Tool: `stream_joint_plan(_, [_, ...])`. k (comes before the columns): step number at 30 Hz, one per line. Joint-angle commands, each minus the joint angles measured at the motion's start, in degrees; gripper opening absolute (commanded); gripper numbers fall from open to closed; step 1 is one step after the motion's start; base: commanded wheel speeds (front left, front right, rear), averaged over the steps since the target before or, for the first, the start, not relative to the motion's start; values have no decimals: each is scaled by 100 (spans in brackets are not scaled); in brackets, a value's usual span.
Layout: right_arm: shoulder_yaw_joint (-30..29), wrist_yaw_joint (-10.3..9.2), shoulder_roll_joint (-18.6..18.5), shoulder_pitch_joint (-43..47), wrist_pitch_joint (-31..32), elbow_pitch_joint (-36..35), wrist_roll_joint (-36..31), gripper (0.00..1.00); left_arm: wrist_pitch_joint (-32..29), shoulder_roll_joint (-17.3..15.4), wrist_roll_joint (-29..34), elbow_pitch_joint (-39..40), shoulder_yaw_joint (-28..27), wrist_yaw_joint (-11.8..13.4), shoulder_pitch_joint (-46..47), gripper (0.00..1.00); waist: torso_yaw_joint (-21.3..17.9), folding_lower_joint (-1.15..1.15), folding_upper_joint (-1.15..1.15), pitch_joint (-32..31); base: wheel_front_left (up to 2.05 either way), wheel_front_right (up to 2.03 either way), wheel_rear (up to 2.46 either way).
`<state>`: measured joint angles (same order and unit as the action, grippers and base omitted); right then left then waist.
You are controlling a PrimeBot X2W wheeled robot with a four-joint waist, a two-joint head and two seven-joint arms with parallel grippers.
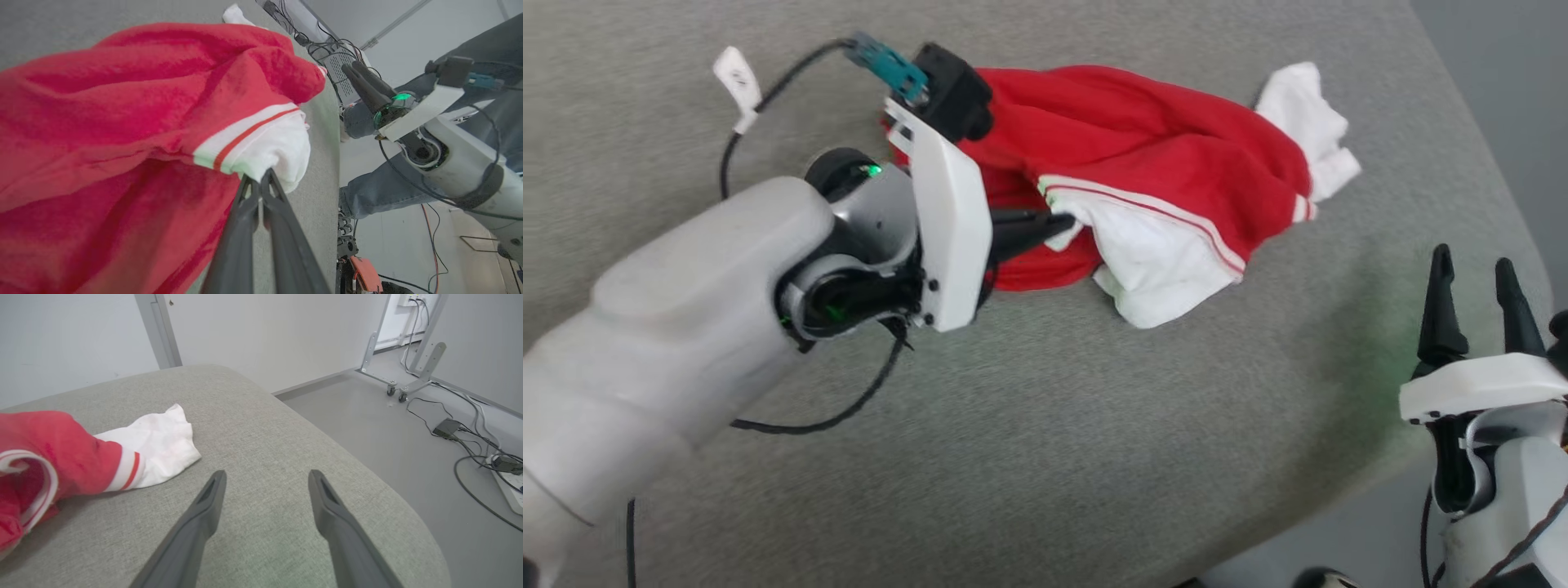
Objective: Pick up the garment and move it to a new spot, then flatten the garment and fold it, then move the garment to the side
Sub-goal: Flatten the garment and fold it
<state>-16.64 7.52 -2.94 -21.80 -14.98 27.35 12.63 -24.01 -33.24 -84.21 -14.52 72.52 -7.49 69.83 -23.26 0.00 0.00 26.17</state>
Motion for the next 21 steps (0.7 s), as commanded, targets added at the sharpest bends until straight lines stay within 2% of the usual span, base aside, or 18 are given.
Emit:
stream_joint_plan(1, [-89,-5,-1,73,-27,-52,-80,100,130,-147,-24,102,-71,6,102,0,315,0,0,-166,0,0,0])
stream_joint_plan(6, [-372,-5,0,190,-2,-124,-298,100,125,-792,-358,312,-187,6,-20,0,954,0,0,-393,0,0,0])
stream_joint_plan(11, [-367,-5,-5,141,122,-193,-383,100,-385,-1632,-556,318,-139,6,-178,0,1393,0,0,-462,0,0,0])
stream_joint_plan(16, [-282,-5,-4,59,233,-276,-411,100,-1057,-2335,-391,-4,-30,6,-323,0,1551,0,0,-435,0,0,0])
stream_joint_plan(21, [-255,-5,-5,56,318,-397,-447,100,-1414,-2627,59,-460,19,6,-198,0,1515,0,0,-374,0,0,0])
